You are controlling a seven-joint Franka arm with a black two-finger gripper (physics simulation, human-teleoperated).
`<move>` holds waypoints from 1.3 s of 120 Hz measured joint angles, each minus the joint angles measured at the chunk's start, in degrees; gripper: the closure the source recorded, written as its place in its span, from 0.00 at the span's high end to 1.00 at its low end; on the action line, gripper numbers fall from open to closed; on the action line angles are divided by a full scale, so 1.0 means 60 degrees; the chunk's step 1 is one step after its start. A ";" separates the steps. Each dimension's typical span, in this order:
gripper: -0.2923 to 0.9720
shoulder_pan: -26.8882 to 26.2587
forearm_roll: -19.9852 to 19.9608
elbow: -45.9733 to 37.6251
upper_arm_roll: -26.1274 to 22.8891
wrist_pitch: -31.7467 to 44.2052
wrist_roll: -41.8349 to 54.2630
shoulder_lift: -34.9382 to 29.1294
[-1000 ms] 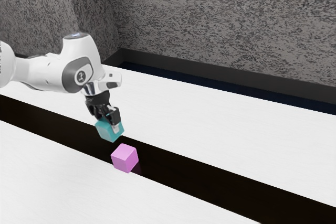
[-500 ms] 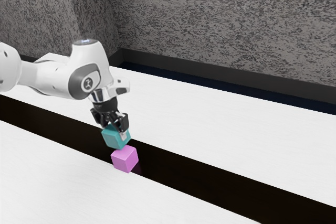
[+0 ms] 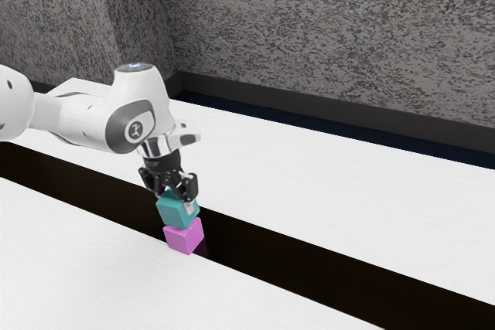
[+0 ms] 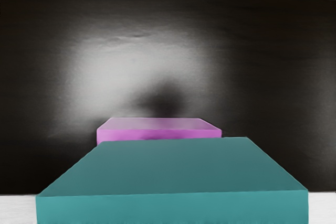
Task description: Pick up the blue block with one arm, and put the blue block on the pink block with one arm
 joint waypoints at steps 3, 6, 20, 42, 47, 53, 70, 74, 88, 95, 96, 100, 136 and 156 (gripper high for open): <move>0.53 0.0000 0.0000 -0.0003 -0.0004 0.0000 -0.0037 -0.0006; 0.53 0.0004 0.0000 -0.0005 -0.0006 0.0001 -0.0073 -0.0009; 0.53 0.0033 0.0005 -0.0008 -0.0014 0.0008 -0.0221 -0.0009; 0.53 0.0025 0.0039 -0.0008 -0.0020 -0.0009 -0.0402 0.0000; 0.53 0.0026 0.0049 -0.0008 -0.0020 -0.0016 -0.0436 0.0000; 0.53 0.0027 0.0056 -0.0008 -0.0016 -0.0023 -0.0474 0.0000; 0.61 0.0031 0.0101 -0.0006 -0.0023 -0.0047 -0.0529 -0.0014; 0.63 0.0029 0.0110 -0.0005 -0.0023 -0.0052 -0.0538 -0.0021; 0.69 0.0051 0.0126 0.0004 -0.0047 -0.0082 -0.0567 -0.0158; 0.71 0.0085 0.0130 0.0009 -0.0106 -0.0158 -0.0583 -0.0385; 0.71 0.0086 0.0131 0.0011 -0.0113 -0.0170 -0.0586 -0.0420; 0.72 0.0081 0.0133 0.0021 -0.0133 -0.0218 -0.0595 -0.0548; 0.76 -0.0060 0.0429 0.0481 -0.0272 -0.0784 -0.0659 -0.1042; 0.76 -0.0127 0.0464 0.0536 -0.0273 -0.0920 -0.0680 -0.1048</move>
